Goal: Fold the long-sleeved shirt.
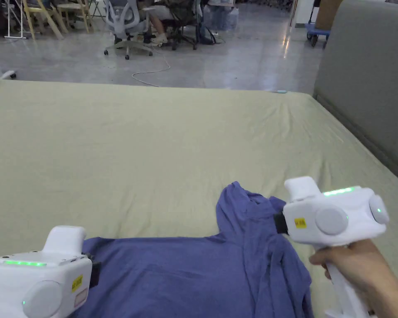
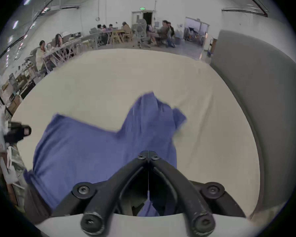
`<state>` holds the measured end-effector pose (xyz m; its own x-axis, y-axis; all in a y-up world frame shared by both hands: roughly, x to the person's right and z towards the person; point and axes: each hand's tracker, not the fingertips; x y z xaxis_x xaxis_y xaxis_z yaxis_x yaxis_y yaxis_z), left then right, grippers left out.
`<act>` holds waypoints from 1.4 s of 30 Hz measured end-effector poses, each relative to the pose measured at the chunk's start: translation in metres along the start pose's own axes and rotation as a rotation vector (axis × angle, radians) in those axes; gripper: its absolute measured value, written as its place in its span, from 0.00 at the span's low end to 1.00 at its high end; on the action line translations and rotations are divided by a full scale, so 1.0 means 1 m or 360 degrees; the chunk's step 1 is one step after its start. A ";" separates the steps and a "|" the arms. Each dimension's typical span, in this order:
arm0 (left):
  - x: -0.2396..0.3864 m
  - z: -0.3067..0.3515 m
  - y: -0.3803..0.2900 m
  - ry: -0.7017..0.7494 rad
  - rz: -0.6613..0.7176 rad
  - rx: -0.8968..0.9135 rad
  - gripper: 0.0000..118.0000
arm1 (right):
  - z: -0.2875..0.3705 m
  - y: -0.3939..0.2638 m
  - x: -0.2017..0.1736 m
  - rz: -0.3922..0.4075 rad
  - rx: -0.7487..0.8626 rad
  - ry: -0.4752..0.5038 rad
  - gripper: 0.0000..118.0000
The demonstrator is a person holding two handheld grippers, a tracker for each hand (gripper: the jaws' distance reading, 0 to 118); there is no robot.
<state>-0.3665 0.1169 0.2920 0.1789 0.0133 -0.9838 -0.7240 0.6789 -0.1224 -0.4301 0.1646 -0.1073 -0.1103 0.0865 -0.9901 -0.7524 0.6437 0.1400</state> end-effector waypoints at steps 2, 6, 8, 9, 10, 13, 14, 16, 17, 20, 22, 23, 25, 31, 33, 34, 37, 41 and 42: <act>-0.002 -0.016 0.008 0.0004 -0.0002 -0.0022 0.00 | -0.050 0.047 0.006 0.0031 -0.0045 0.0017 0.01; -0.006 -0.035 0.010 0.0017 -0.0023 -0.0049 0.00 | -0.161 0.111 0.017 -0.0012 -0.0254 0.0022 0.79; -0.010 -0.039 0.006 -0.0003 0.0018 -0.0059 0.00 | -0.199 0.124 0.015 -0.0032 -0.0305 0.0036 0.72; -0.011 -0.040 0.003 -0.0004 0.0029 -0.0063 0.00 | -0.216 0.126 0.015 -0.0039 -0.0340 0.0021 0.68; -0.013 -0.042 0.000 0.0001 0.0036 -0.0070 0.00 | -0.231 0.126 0.015 -0.0054 -0.0381 0.0018 0.62; -0.017 -0.045 -0.008 0.0000 0.0046 -0.0104 0.00 | -0.260 0.120 0.011 -0.0127 -0.0485 0.0015 0.45; -0.020 -0.046 -0.012 0.0003 0.0052 -0.0111 0.00 | -0.266 0.115 0.010 -0.0134 -0.0518 0.0011 0.33; -0.022 -0.047 -0.015 0.0008 0.0052 -0.0122 0.00 | -0.260 0.110 0.006 -0.0168 -0.0480 0.0048 0.08; -0.023 -0.047 -0.017 0.0010 0.0059 -0.0130 0.00 | -0.251 0.110 0.005 -0.0232 -0.0438 0.0056 0.08; -0.024 -0.043 -0.018 0.0009 0.0074 -0.0133 0.00 | -0.218 0.108 0.005 -0.0181 -0.0374 0.0090 0.08; -0.021 -0.035 -0.020 -0.0002 0.0070 -0.0115 0.00 | -0.175 0.103 0.003 -0.0122 -0.0241 0.0075 0.08; -0.020 -0.029 -0.020 0.0000 0.0071 -0.0104 0.00 | -0.143 0.098 0.001 -0.0080 -0.0125 0.0047 0.08; -0.019 -0.019 -0.021 -0.0004 0.0069 -0.0075 0.00 | -0.085 0.085 -0.005 -0.0048 0.0055 0.0086 0.08; -0.006 0.023 -0.030 -0.0041 0.0084 0.0011 0.00 | 0.045 -0.012 -0.036 -0.0076 0.0272 0.0046 0.08; -0.002 0.035 -0.035 -0.0055 0.0093 0.0030 0.00 | 0.046 -0.050 -0.046 -0.0114 0.0247 0.0058 0.09; 0.000 0.039 -0.037 -0.0063 0.0090 0.0029 0.00 | 0.043 -0.070 -0.052 -0.0115 0.0196 0.0055 0.09; 0.008 0.050 -0.044 -0.0077 0.0071 0.0029 0.00 | 0.005 -0.121 -0.066 -0.0153 -0.0098 0.0071 0.09; 0.013 0.065 -0.051 -0.0114 0.0059 0.0032 0.00 | -0.046 -0.160 -0.066 -0.0206 -0.0303 0.0053 0.15; 0.013 0.068 -0.052 -0.0116 0.0057 0.0034 0.00 | -0.040 -0.160 -0.063 -0.0198 -0.0174 0.0083 0.23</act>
<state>-0.2810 0.1316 0.2943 0.2016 0.0907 -0.9752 -0.7167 0.6923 -0.0838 -0.3288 0.0260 -0.0668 -0.0434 -0.0301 -0.9986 -0.8281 0.5603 0.0191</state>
